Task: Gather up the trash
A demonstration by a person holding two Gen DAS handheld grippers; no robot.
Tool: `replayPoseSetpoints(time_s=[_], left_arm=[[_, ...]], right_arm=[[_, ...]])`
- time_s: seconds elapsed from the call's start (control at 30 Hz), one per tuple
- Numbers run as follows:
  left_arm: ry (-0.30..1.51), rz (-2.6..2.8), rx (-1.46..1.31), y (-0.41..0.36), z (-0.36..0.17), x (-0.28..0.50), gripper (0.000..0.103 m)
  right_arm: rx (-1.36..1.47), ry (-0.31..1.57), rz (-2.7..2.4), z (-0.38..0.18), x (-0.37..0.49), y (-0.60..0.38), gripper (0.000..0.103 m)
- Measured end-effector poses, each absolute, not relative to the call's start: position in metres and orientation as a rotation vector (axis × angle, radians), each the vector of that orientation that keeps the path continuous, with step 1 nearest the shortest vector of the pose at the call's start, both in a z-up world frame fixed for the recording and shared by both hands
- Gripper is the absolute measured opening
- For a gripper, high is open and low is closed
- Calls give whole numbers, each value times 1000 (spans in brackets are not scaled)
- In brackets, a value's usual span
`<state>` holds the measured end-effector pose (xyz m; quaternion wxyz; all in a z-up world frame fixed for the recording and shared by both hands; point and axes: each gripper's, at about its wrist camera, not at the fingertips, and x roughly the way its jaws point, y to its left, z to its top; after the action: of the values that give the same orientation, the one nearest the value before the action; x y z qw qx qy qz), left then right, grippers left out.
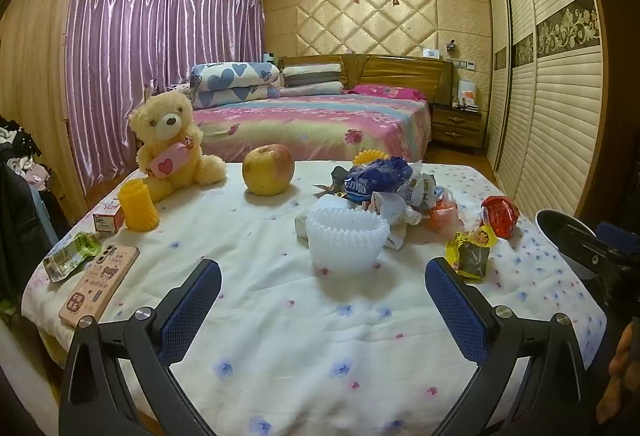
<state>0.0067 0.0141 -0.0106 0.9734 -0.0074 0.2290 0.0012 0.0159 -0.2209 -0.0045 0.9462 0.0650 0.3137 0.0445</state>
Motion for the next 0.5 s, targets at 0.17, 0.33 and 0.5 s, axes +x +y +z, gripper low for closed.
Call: replayPoseSetpoints(time_s=[0.17, 0.33, 0.5], left_arm=[[464, 7, -9, 11, -13, 9, 103], [462, 5, -9, 11, -13, 9, 103], [460, 2, -5, 13, -16, 9, 103]], right_arm=[[131, 638, 91, -5, 16, -219, 102], [132, 636, 91, -5, 15, -219, 102], [133, 639, 91, -5, 15, -218, 102]])
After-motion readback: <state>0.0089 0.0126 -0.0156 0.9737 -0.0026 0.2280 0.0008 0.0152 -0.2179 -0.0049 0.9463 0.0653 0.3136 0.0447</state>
